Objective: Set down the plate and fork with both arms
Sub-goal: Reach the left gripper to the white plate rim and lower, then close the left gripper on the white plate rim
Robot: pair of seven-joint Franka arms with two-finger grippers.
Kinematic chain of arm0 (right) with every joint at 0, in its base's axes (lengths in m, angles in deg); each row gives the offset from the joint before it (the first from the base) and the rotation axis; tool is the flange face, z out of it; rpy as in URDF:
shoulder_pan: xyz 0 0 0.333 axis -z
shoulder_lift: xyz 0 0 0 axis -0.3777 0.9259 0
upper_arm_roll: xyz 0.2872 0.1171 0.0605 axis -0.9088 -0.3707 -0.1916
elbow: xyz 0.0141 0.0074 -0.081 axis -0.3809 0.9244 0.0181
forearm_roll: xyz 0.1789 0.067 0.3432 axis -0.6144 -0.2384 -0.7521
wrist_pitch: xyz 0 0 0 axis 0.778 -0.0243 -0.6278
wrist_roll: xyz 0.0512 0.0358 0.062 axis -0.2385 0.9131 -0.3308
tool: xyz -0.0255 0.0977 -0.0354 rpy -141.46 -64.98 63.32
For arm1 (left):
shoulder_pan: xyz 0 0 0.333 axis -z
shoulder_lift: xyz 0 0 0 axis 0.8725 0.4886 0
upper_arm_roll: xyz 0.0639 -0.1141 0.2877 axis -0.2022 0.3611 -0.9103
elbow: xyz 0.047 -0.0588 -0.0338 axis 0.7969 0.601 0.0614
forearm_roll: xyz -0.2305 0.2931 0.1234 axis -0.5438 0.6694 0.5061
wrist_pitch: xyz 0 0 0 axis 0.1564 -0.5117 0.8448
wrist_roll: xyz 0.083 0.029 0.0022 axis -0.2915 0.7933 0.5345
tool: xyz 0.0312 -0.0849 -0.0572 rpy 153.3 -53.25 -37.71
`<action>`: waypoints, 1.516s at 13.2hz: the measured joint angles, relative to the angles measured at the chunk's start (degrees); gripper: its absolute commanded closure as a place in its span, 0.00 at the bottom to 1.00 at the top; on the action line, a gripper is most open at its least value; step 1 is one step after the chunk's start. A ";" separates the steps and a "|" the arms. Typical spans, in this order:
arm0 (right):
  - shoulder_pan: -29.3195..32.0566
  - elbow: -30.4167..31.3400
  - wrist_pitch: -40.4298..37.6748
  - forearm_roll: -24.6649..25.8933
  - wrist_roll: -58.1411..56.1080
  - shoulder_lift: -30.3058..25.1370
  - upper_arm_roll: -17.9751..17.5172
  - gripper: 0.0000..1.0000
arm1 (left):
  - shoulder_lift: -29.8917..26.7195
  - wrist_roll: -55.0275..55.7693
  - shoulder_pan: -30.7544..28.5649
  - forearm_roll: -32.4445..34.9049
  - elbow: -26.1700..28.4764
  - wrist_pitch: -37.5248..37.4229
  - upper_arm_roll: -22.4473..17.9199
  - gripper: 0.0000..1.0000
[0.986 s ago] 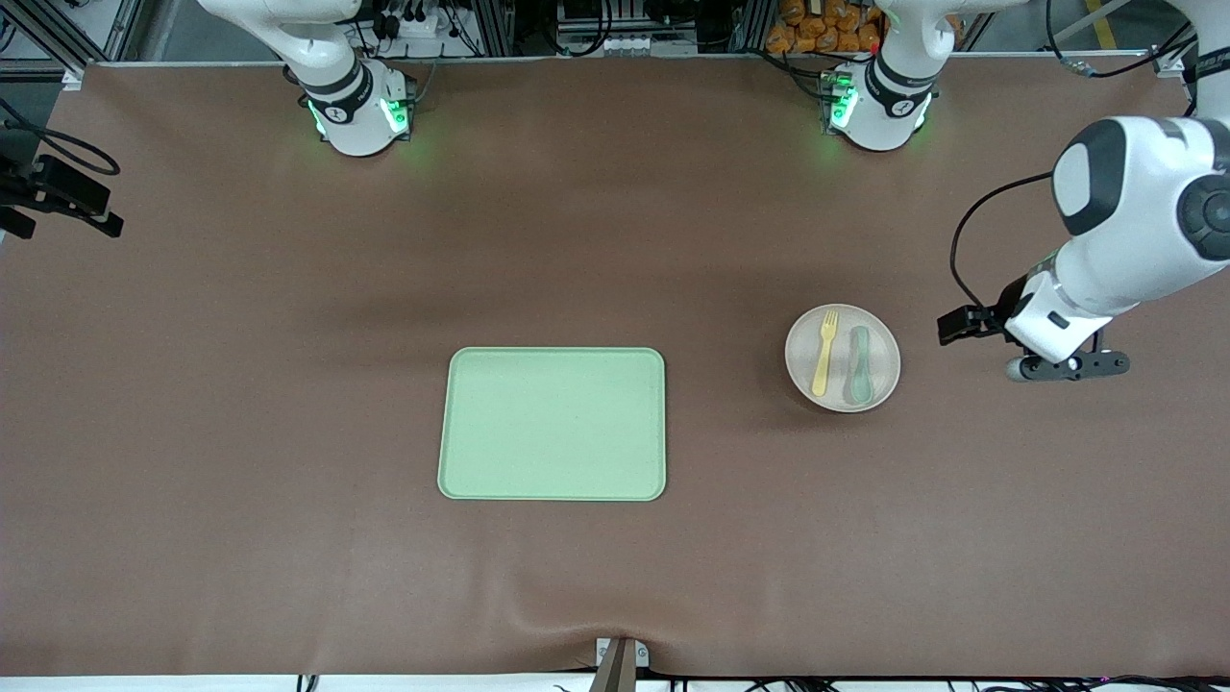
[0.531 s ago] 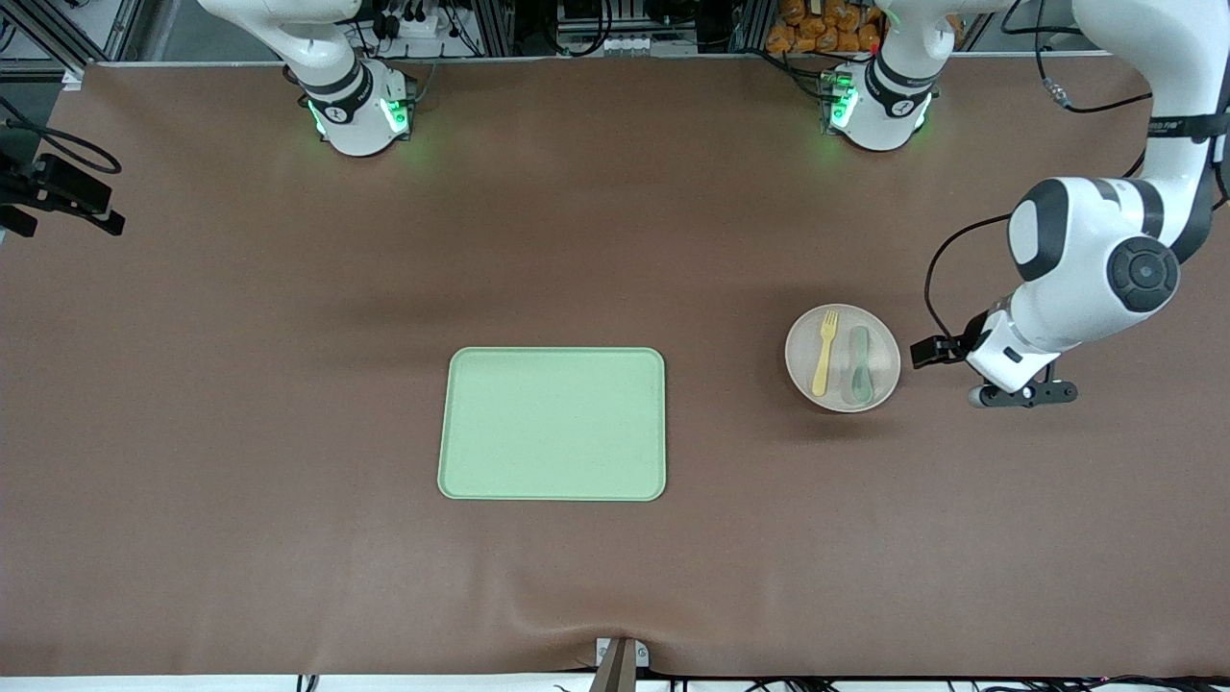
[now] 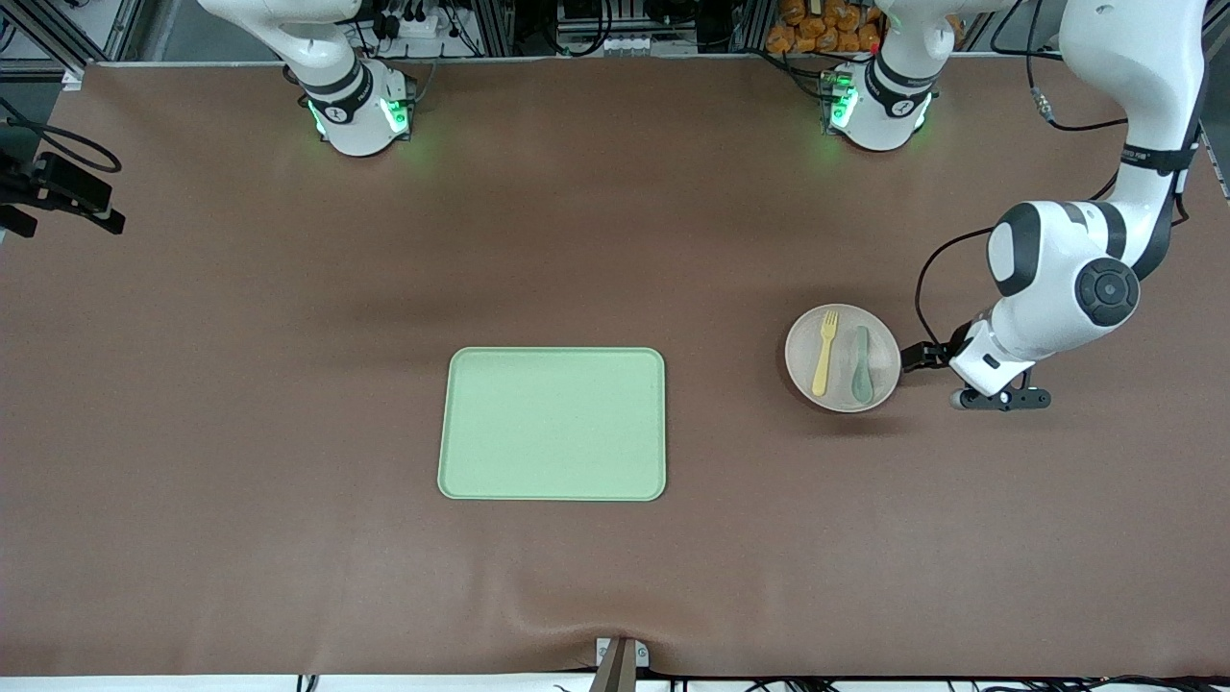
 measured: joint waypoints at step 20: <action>0.00 -0.01 0.19 0.00 -0.05 0.00 -0.09 0.00 | 6.16 -16.87 -2.21 -17.42 0.86 0.50 0.22 0.72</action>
